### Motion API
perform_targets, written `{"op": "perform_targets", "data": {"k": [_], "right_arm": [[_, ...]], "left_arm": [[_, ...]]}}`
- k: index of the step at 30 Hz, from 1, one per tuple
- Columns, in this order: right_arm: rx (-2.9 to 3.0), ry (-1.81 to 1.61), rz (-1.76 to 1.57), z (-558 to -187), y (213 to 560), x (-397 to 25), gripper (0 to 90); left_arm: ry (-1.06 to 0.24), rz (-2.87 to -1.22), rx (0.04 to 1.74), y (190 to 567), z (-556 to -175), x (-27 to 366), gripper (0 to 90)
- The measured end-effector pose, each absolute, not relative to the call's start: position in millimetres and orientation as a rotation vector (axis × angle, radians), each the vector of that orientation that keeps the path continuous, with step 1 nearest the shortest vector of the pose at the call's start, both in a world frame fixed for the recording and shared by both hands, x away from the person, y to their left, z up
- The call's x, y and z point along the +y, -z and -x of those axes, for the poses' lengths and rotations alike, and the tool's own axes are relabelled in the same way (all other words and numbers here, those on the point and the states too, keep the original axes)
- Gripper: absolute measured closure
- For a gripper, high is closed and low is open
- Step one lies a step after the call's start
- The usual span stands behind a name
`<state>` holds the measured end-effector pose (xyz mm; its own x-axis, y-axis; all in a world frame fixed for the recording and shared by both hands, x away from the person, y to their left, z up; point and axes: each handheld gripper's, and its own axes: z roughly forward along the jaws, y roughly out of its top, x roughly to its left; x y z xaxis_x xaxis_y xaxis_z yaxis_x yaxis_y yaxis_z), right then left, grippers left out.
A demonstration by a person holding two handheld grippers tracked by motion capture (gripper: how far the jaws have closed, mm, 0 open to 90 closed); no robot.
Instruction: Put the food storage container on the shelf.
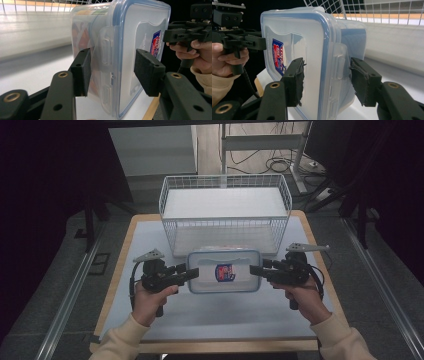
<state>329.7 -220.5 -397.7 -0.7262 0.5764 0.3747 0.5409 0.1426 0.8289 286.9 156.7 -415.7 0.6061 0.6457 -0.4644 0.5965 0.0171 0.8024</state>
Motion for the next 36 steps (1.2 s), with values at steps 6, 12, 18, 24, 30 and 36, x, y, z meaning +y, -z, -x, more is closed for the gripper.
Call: {"op": "perform_targets", "data": {"k": [6, 12, 18, 24, 30, 36], "right_arm": [[2.348, -1.686, -1.136, -338, 385, -219, 46.5], [2.343, -1.69, -1.123, -347, 375, -218, 46.4], [2.332, -1.694, -1.114, -356, 365, -218, 46.4], [2.316, -1.698, -1.092, -365, 350, -219, 46.3], [2.307, -1.71, -1.094, -372, 342, -220, 46.3], [2.303, -1.722, -1.1, -380, 337, -221, 46.3]], "left_arm": [[-0.074, -1.653, 1.035, 400, -296, 158, 48.6], [-0.08, -1.643, 1.03, 393, -303, 159, 48.7], [-0.091, -1.629, 1.024, 381, -312, 158, 48.7], [-0.105, -1.642, 1.011, 368, -321, 157, 48.6], [-0.12, -1.647, 1.001, 357, -330, 156, 48.6], [-0.123, -1.651, 1.002, 351, -336, 156, 48.6]]}}
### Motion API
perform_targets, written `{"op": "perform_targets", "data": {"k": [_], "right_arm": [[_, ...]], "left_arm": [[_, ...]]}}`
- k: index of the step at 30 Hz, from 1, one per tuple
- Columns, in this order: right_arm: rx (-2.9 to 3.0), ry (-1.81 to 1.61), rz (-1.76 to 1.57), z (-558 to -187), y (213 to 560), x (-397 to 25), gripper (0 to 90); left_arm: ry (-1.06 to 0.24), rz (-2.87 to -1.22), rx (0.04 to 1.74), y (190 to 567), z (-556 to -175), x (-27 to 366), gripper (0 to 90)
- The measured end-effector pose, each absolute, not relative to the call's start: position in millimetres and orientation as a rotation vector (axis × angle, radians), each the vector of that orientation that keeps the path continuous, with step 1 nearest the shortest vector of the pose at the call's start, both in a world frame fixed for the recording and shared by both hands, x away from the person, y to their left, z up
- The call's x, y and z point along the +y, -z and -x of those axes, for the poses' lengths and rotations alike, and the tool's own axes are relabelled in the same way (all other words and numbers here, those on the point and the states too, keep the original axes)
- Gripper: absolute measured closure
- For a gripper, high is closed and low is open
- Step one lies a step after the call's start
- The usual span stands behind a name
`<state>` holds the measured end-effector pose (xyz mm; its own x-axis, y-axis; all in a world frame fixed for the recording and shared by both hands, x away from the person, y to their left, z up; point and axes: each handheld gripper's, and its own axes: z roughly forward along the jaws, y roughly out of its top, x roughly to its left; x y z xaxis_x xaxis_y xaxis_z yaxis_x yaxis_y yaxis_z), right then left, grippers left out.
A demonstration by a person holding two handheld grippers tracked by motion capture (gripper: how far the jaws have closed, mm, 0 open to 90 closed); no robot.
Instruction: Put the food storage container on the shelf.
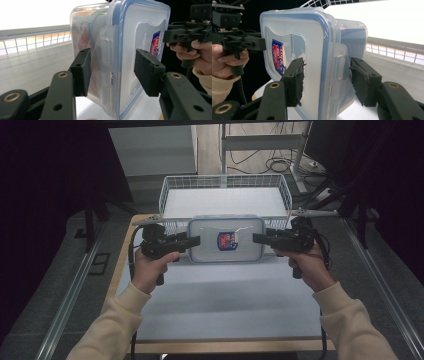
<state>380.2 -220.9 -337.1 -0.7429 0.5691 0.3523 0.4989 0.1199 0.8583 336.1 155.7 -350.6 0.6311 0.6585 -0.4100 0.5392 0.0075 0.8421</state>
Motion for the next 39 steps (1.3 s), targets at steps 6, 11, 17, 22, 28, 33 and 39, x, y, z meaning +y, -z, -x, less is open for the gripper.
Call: {"op": "perform_targets", "data": {"k": [6, 11, 17, 22, 28, 33, 39], "right_arm": [[2.301, -1.722, -1.105, -387, 332, -221, 46.3], [2.292, -1.724, -1.092, -393, 324, -220, 46.3], [2.272, -1.735, -1.098, -403, 316, -221, 46.3], [2.268, -1.732, -1.1, -409, 311, -219, 46.3], [2.244, -1.763, -1.119, -423, 302, -219, 46.4], [2.237, -1.77, -1.133, -434, 295, -218, 46.3], [2.228, -1.751, -1.174, -450, 289, -216, 46.2]], "left_arm": [[-0.118, -1.65, 1.004, 343, -346, 156, 48.6], [-0.125, -1.65, 0.995, 336, -352, 157, 48.6], [-0.129, -1.653, 0.984, 328, -364, 157, 48.6], [-0.124, -1.647, 0.984, 325, -371, 158, 48.7], [-0.129, -1.647, 0.975, 316, -383, 160, 49.0], [-0.124, -1.643, 0.98, 309, -395, 160, 49.0], [-0.097, -1.642, 0.989, 307, -415, 161, 48.7]]}}
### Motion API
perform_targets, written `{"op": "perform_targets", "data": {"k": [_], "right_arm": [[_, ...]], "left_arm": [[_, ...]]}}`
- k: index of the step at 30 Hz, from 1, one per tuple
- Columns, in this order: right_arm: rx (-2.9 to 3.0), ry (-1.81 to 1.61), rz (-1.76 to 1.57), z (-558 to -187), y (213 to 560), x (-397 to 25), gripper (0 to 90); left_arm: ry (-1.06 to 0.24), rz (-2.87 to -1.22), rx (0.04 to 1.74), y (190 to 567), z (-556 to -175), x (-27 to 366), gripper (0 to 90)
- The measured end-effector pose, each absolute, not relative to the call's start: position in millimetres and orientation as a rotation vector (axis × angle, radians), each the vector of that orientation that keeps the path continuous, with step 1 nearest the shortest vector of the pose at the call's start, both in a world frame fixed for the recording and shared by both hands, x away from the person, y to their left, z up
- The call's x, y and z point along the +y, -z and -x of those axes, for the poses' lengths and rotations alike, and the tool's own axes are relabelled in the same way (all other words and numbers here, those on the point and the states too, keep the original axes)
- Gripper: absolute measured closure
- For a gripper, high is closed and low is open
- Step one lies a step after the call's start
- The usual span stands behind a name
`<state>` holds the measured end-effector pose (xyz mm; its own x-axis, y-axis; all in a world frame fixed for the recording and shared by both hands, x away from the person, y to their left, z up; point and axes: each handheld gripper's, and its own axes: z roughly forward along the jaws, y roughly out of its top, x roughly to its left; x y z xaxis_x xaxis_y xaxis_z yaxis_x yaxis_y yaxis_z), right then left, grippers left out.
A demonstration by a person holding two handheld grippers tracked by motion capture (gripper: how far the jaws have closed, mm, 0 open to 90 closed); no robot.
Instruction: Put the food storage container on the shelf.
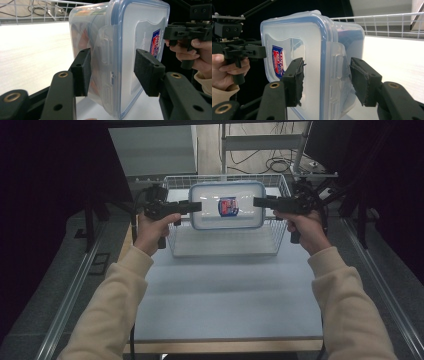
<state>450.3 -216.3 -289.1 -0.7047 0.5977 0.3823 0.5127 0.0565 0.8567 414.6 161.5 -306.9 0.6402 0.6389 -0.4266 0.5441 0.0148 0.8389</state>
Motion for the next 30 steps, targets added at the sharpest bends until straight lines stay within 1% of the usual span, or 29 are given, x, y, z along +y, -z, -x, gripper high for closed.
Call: {"op": "perform_targets", "data": {"k": [5, 12, 15, 18, 23, 26, 30], "right_arm": [[2.217, -1.738, -1.201, -463, 288, -214, 45.7], [2.216, -1.731, -1.247, -479, 290, -209, 45.5], [2.217, -1.726, -1.275, -486, 293, -208, 45.4], [2.207, -1.73, -1.299, -490, 295, -208, 45.4], [2.205, -1.725, -1.327, -496, 294, -207, 44.9], [2.21, -1.697, -1.337, -500, 293, -205, 43.8], [2.204, -1.678, -1.368, -505, 293, -202, 42.6]], "left_arm": [[-0.088, -1.648, 0.99, 306, -433, 164, 48.6], [-0.078, -1.654, 1.003, 308, -450, 167, 48.2], [-0.062, -1.653, 1.029, 310, -459, 166, 47.7], [-0.048, -1.634, 1.036, 312, -465, 167, 47.7], [-0.029, -1.648, 1.039, 312, -472, 169, 47.4], [-0.002, -1.623, 1.074, 312, -478, 169, 46.9], [-0.017, -1.625, 1.097, 312, -483, 165, 44.7]]}}
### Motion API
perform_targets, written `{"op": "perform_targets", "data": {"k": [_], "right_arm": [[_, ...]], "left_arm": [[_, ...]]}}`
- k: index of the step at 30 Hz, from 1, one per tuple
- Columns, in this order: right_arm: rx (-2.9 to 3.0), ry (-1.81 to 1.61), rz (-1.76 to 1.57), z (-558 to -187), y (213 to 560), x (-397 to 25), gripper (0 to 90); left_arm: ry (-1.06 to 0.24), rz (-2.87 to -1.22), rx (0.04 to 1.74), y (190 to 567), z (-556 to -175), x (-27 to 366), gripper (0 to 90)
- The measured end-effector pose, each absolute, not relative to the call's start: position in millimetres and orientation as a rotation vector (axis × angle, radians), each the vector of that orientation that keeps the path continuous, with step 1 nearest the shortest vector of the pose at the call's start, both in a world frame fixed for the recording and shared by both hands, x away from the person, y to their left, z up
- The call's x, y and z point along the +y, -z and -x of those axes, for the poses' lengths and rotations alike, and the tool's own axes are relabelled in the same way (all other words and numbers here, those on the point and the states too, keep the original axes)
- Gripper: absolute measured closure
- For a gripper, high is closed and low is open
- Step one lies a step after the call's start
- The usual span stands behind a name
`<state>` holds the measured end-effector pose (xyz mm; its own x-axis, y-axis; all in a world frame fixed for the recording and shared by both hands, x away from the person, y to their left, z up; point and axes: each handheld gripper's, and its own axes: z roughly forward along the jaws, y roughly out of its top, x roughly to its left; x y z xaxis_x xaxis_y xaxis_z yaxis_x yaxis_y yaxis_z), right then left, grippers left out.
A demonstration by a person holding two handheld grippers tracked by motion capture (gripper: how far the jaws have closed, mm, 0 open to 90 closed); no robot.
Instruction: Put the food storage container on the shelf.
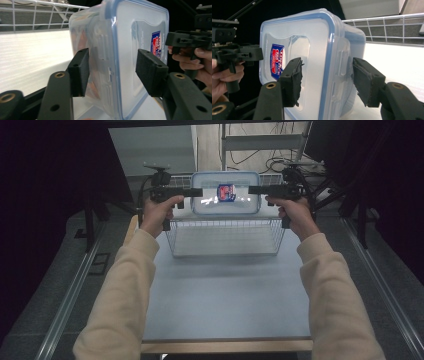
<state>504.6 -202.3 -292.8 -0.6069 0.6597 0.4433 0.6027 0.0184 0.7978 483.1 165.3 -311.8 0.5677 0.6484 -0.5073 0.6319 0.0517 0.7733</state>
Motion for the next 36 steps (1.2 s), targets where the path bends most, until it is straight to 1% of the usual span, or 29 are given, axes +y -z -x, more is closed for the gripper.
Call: {"op": "perform_targets", "data": {"k": [11, 14, 15, 16, 17, 22, 23, 25, 28, 30, 36], "right_arm": [[2.144, -1.676, -1.501, -522, 299, -196, 37.4], [2.124, -1.665, -1.548, -526, 302, -193, 34.3], [2.114, -1.659, -1.579, -528, 304, -194, 33.4], [2.102, -1.651, -1.6, -529, 305, -194, 34.4], [2.097, -1.616, -1.604, -529, 306, -193, 36.0], [2.088, -1.567, -1.581, -526, 306, -184, 28.4], [2.083, -1.563, -1.583, -526, 306, -183, 28.2], [2.068, -1.554, -1.59, -523, 305, -183, 27.3], [2.017, -1.542, -1.557, -516, 301, -185, 22.2], [1.988, -1.571, -1.52, -509, 298, -190, 22.2], [2.012, -1.644, -1.397, -481, 296, -211, 20.8]], "left_arm": [[0.024, -1.55, 1.154, 320, -502, 162, 38.7], [-0.016, -1.549, 1.16, 322, -505, 163, 38.8], [-0.02, -1.561, 1.157, 324, -507, 164, 40.3], [-0.025, -1.557, 1.168, 325, -508, 163, 41.6], [-0.013, -1.541, 1.18, 327, -509, 163, 39.7], [0.009, -1.516, 1.19, 331, -509, 166, 38.6], [0.011, -1.515, 1.194, 331, -509, 166, 38.1], [-0.011, -1.514, 1.196, 330, -507, 166, 37.4], [-0.028, -1.502, 1.172, 326, -502, 166, 33.7], [-0.039, -1.512, 1.147, 321, -496, 167, 30.8], [-0.11, -1.511, 1.075, 309, -464, 171, 27.6]]}}
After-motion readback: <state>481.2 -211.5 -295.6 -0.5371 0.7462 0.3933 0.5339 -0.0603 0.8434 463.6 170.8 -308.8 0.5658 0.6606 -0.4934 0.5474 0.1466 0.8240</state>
